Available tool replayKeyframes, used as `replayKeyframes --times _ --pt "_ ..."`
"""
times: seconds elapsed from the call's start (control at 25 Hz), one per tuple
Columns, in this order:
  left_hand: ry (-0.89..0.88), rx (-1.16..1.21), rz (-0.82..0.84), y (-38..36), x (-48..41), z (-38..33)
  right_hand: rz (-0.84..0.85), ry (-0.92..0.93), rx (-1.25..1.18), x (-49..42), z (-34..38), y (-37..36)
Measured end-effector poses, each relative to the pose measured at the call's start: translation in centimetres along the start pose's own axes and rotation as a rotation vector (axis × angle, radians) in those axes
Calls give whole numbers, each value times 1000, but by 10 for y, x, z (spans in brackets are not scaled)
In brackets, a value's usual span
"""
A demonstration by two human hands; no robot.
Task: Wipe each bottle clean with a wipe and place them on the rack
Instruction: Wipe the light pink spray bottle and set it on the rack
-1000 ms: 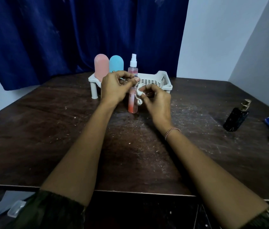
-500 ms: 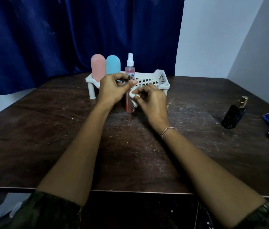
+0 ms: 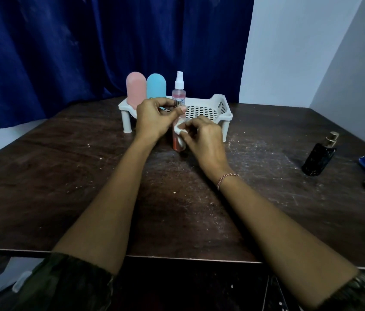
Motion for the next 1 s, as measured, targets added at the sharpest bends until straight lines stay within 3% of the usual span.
replayKeyframes --times 0.36,0.52,0.6,0.8,1.0 --pt "-8 -29 -8 2 1 -4 41 62 42 2 8 -5" --pt "-34 -54 40 -1 2 -9 -140 -86 -71 -3 -15 13" --pt "-29 -56 67 -3 3 -10 -147 -153 -165 -4 -23 12" --pt "-6 19 101 -4 3 -3 -113 -2 -228 -2 -6 10" --pt "4 58 146 -7 3 -1 -108 -65 -238 -5 -16 9"
Point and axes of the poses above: each hand's wrist, its own x-axis away from the middle knuckle, its own y-axis out of the back of the hand, z = x × y, the point moved 7 cm from there along -x, towards the middle knuckle, and after that the axes turned 1 degree about -y, right-handed, at the moved point
